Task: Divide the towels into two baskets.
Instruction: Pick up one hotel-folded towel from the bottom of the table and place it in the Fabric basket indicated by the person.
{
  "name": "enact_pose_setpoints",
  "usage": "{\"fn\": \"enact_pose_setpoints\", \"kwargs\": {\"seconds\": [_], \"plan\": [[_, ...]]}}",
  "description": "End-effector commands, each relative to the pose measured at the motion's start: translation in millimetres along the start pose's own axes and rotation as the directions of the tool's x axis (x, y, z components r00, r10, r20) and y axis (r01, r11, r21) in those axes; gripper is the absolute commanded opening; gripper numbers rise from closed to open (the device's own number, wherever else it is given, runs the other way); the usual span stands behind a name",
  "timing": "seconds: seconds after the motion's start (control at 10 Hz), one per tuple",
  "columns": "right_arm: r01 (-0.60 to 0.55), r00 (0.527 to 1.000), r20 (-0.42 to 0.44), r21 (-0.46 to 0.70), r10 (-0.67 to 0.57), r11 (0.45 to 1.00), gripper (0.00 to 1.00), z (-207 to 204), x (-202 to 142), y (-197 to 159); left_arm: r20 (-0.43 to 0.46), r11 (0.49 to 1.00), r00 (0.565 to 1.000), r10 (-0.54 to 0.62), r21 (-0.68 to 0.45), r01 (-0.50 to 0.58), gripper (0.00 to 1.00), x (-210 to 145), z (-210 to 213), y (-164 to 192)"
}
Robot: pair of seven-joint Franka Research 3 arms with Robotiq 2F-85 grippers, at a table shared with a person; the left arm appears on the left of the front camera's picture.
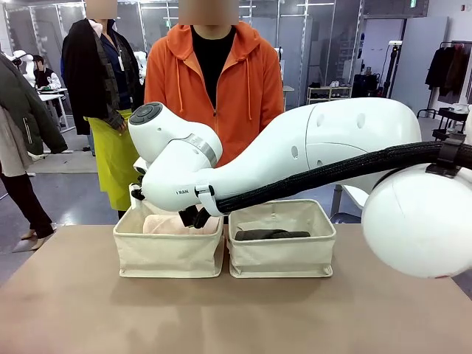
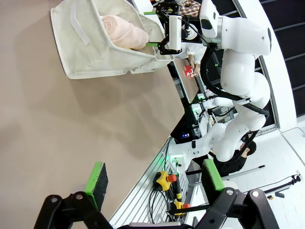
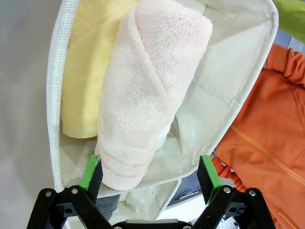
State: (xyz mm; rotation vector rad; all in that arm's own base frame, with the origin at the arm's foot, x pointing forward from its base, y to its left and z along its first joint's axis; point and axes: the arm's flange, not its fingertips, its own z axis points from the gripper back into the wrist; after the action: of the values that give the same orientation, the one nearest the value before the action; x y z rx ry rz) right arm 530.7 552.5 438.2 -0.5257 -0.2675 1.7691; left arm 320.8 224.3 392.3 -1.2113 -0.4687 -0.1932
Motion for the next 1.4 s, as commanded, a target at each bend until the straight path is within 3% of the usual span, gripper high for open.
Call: {"fn": "enact_pose_setpoints", "kwargs": {"seconds": [0.0,0.2,0.4,0.7,0.9,1.0,1.1,1.2,1.3], "plan": [[0.034,0.999,-0.008,-0.018,-0.034,0.999,1.00,24,-15,5,0.010,1.000,1.000,-0.001,-0.004,0.001,1.00,-1,2,-3],[0.177,0.982,0.066,0.024,-0.178,0.984,1.00,64,-63,25,0.010,1.000,1.000,-0.001,-0.004,0.001,1.00,-1,2,-3],[0.360,0.931,0.032,0.075,-0.363,0.930,1.00,84,-116,61,0.010,1.000,1.000,-0.001,-0.004,0.001,1.00,-1,2,-3],[0.635,0.761,0.035,0.166,-0.648,0.755,1.00,96,-212,120,0.010,1.000,1.000,-0.001,-0.004,0.001,1.00,-1,2,-3],[0.794,0.545,0.071,0.277,-0.836,0.541,1.00,90,-279,158,0.010,1.000,1.000,-0.001,-0.004,0.001,1.00,-1,2,-3],[0.849,0.383,0.088,0.360,-0.920,0.388,1.00,84,-324,184,0.010,1.000,1.000,-0.001,-0.004,0.001,1.00,-1,2,-3],[0.861,0.262,0.063,0.435,-0.963,0.262,1.00,78,-367,209,0.010,1.000,1.000,-0.001,-0.004,0.001,1.00,-1,2,-3],[0.829,0.105,0.096,0.541,-0.990,0.141,1.00,75,-404,235,0.010,1.000,1.000,-0.001,-0.004,0.001,1.00,-1,2,-3],[0.772,-0.021,0.093,0.634,-0.995,0.043,1.00,74,-427,259,0.010,1.000,1.000,-0.001,-0.004,0.001,1.00,-1,2,-3]]}}
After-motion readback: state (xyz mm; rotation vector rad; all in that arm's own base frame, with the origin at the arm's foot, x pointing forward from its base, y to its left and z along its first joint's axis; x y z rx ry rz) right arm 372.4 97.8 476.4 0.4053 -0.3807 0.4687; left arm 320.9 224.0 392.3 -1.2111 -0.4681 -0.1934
